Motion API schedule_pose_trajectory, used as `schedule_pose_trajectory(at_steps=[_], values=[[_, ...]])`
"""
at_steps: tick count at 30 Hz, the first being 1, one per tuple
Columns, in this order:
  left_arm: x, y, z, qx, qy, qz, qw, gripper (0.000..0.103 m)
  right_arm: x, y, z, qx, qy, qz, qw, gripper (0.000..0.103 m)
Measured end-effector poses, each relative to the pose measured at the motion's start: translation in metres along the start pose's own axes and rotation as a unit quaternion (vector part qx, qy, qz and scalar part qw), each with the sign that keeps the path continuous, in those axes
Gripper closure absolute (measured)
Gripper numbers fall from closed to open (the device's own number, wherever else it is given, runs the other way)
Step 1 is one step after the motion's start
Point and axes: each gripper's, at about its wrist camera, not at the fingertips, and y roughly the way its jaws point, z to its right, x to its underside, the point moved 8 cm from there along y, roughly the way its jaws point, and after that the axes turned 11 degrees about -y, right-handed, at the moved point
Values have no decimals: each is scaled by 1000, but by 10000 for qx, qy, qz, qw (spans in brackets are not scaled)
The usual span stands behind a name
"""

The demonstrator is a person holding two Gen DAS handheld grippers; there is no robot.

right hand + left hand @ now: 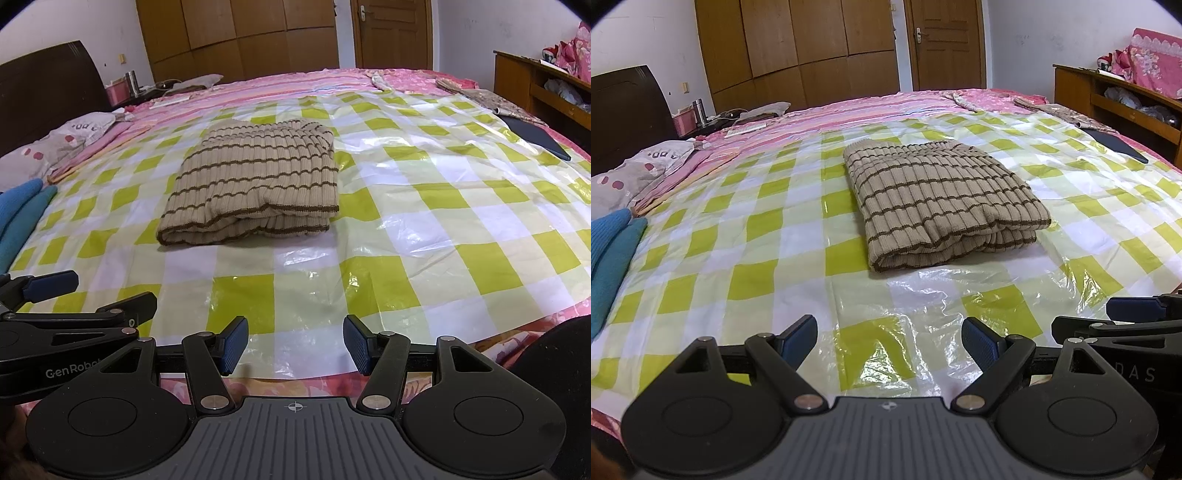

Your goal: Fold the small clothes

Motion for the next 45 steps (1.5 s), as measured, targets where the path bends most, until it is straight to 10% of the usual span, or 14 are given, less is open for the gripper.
schedule_pose_trajectory(at_steps=[45], values=[[2, 0, 2, -149, -80, 22, 9999, 12, 3, 0, 1, 43, -8, 2, 10000, 46]])
